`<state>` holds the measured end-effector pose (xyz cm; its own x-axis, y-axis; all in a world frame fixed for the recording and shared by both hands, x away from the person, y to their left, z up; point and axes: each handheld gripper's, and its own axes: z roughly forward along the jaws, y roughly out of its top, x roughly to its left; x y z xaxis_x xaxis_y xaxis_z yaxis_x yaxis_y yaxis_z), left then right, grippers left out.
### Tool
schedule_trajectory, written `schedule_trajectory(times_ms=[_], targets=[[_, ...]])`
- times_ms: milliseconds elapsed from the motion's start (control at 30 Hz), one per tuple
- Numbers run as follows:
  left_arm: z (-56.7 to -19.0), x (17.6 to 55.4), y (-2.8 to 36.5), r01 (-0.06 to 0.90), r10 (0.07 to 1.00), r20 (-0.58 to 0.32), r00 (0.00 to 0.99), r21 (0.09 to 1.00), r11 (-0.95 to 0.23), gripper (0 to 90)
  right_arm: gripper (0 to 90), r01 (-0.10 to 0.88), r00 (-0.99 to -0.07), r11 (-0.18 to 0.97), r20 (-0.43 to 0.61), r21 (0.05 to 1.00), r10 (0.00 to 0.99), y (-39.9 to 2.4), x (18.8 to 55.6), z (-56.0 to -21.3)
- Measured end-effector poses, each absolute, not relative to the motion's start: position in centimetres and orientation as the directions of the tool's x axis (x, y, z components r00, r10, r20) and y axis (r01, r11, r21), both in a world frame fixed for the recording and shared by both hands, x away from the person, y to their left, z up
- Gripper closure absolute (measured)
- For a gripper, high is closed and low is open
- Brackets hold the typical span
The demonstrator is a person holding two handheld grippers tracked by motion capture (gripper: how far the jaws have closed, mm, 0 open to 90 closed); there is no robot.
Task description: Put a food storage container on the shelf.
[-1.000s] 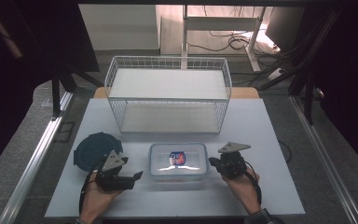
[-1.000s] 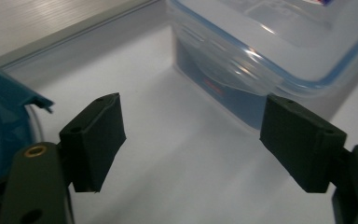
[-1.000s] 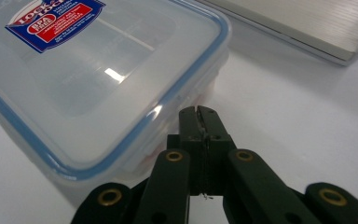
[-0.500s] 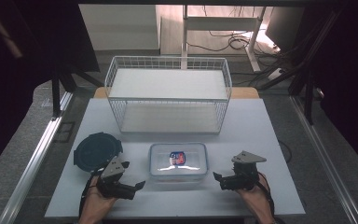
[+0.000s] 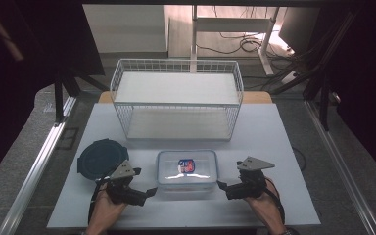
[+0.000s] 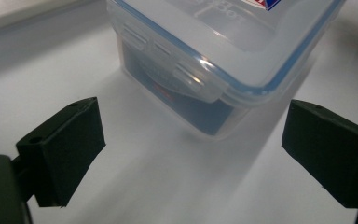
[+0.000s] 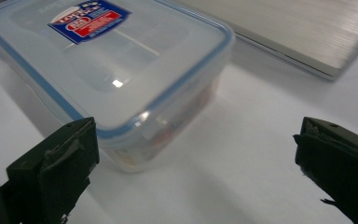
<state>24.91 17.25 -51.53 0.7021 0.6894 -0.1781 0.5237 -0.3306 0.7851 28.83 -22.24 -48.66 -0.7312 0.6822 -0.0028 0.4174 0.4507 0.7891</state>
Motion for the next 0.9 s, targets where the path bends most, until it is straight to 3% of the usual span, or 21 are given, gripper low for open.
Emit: schedule_trajectory(times_ms=[100,300,467,533,733,900], targets=[[-50.4,26.0,16.5,0.569,0.683,-0.246,0.688,0.767,-0.297,6.2,0.0,0.415,-0.746,0.464,0.001,0.783,0.666,-21.4,29.2,-48.4],[-49.5,27.5,14.7,0.58,0.681,-0.256,0.686,0.758,-0.299,5.2,0.0,0.436,-0.748,0.469,0.02,0.768,0.663,-20.0,29.9,-47.7],[-49.6,29.7,12.6,0.623,0.714,-0.245,0.656,0.71,-0.328,0.7,0.0,0.528,-0.744,0.444,0.143,0.724,0.653,-19.2,31.5,-47.8],[-49.8,30.6,12.7,0.649,0.719,-0.286,0.633,0.702,-0.292,1.2,0.0,0.563,-0.738,0.43,0.195,0.705,0.646,-18.9,32.2,-48.0],[-52.1,32.4,13.8,0.763,0.624,-0.534,0.57,0.626,-0.161,0.0,0.0,0.652,-0.71,0.403,0.33,0.643,0.623,-18.1,33.9,-49.2],[-52.5,32.0,14.3,0.79,0.578,-0.581,0.572,0.579,-0.2,0.0,0.5,0.717,-0.669,0.369,0.437,0.591,0.601,-18.2,34.3,-49.9]])
